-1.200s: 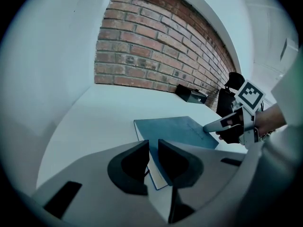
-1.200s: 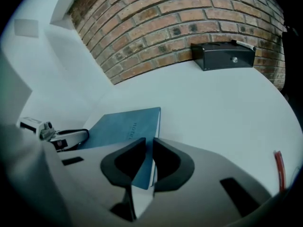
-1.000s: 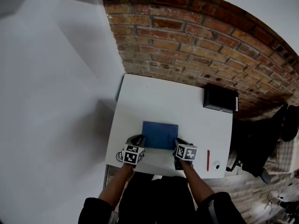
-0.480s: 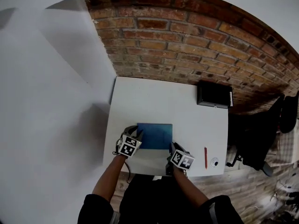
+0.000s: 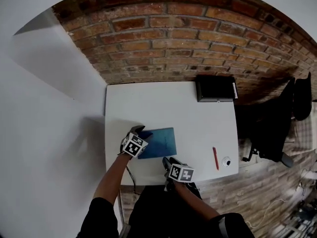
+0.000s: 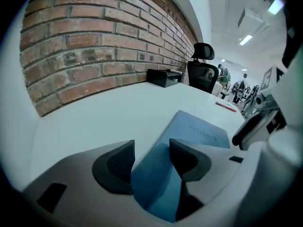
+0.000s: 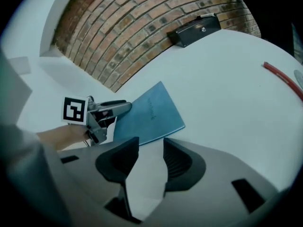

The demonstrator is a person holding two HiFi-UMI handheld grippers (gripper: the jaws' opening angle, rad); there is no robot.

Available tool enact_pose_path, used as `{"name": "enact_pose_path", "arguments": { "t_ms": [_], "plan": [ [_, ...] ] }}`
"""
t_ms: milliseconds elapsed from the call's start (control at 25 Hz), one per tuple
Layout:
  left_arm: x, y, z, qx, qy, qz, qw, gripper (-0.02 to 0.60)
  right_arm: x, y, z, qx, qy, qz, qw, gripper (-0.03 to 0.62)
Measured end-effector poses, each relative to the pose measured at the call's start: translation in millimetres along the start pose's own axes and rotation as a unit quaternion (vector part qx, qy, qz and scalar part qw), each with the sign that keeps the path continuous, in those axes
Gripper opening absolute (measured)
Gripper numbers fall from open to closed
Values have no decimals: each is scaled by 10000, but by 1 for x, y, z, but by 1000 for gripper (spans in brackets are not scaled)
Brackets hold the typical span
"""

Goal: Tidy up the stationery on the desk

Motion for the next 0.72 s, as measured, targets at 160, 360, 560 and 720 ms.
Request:
{"name": "enact_pose_path", "arguments": {
  "t_ms": [160,360,560,720],
  "plan": [
    [1,0,-1,-188,-293,20,9994,218,8,-2,-5,-44,35,-26,10000,152],
    [-1,-2,1,-285,-338,16,9990,218,11,1,-1,10,1,-59,10000,152],
    [-1,-5,2,-282,-411,-32,9988,215,14,3,2,-77,18,-242,9997,152],
    [1,-1,2,344,-495,-216,9979,216,13,2,1,-202,15,-322,9993,152]
  ]
}}
Point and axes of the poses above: the fingertips, and each gripper's own axes: x forward along the fingers, z to its right, y out of its top, the point moved 4 cm from there along -x, backward along the fingers, and after that the axes turned 4 degrees about x, right-handed, at the moved point
